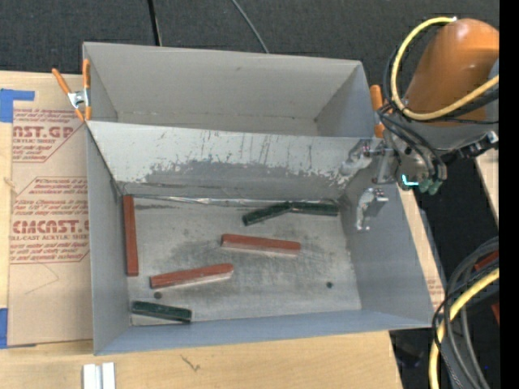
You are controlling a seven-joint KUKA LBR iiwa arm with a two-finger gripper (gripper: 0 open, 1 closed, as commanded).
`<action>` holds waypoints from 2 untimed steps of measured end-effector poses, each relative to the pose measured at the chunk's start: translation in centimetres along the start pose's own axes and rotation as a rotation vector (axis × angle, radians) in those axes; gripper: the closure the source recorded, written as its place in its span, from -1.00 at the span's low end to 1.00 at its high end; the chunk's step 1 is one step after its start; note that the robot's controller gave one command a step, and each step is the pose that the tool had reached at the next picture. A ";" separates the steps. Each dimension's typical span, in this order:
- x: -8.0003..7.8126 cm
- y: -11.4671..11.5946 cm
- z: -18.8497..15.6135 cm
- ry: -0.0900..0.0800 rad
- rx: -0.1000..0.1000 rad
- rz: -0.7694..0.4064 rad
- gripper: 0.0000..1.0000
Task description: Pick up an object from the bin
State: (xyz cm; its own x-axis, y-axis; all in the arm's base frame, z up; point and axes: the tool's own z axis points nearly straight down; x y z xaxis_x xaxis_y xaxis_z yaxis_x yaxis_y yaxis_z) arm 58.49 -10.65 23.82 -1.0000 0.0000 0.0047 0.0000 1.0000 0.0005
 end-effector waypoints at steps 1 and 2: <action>-0.1 0.0 -0.4 -0.007 0.001 -0.001 -1.00; 1.5 3.1 4.5 -0.013 0.003 -0.021 -1.00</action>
Offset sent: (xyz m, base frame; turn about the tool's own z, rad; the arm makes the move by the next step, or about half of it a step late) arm -0.0367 0.0734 -0.1094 -0.0527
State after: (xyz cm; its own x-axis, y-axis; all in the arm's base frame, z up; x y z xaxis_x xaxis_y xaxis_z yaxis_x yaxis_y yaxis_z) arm 57.01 -7.52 19.29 -0.9997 -0.0213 -0.0079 -0.0212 0.9998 -0.0025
